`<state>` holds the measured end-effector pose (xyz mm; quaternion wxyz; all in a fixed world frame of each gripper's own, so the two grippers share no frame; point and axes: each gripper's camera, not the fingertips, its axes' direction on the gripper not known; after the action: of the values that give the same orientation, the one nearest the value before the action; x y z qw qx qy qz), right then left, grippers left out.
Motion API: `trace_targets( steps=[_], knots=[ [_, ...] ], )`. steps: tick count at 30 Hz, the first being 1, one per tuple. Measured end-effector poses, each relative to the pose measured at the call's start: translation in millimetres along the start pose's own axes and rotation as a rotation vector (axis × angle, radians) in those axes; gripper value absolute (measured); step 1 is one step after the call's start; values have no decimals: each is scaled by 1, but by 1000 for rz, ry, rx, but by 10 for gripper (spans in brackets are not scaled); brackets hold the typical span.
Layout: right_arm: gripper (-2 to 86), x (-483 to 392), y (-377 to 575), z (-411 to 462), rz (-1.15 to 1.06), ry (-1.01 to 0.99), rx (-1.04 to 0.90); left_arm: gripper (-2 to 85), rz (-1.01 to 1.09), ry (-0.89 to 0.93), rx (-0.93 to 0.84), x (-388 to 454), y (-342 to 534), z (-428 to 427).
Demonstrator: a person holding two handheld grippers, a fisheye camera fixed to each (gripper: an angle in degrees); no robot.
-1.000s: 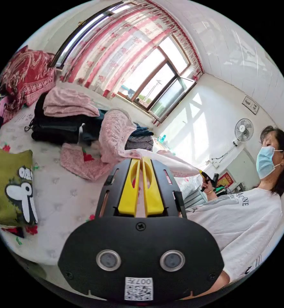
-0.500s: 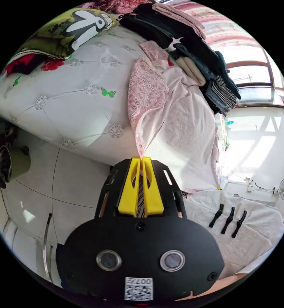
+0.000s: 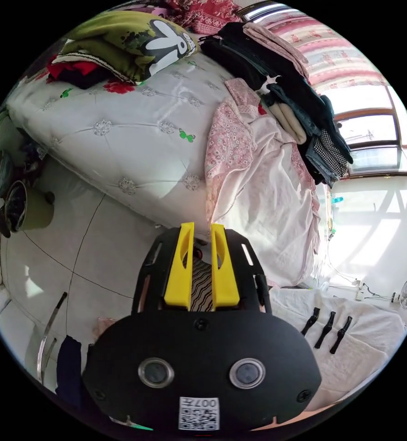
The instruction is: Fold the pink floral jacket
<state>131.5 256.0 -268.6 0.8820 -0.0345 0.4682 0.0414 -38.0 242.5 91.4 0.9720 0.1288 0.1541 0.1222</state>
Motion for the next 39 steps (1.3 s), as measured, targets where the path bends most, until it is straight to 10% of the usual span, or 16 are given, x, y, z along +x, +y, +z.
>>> trace_targets(
  steps=[18,28,33,39],
  knots=[
    [43,-23,-136,32,130,588,186,47,126,1,42,98,-2,51],
    [-2,-181,-127,-57,-449,40,396,45,263,157,-42,151,-45,144],
    [-2,-360,-51,-33,-1086,-344,36,48,407,229,-115,200,-100,216],
    [-3,-400,18,113,-1135,-175,-530,52,546,281,-220,271,-159,308]
  ],
)
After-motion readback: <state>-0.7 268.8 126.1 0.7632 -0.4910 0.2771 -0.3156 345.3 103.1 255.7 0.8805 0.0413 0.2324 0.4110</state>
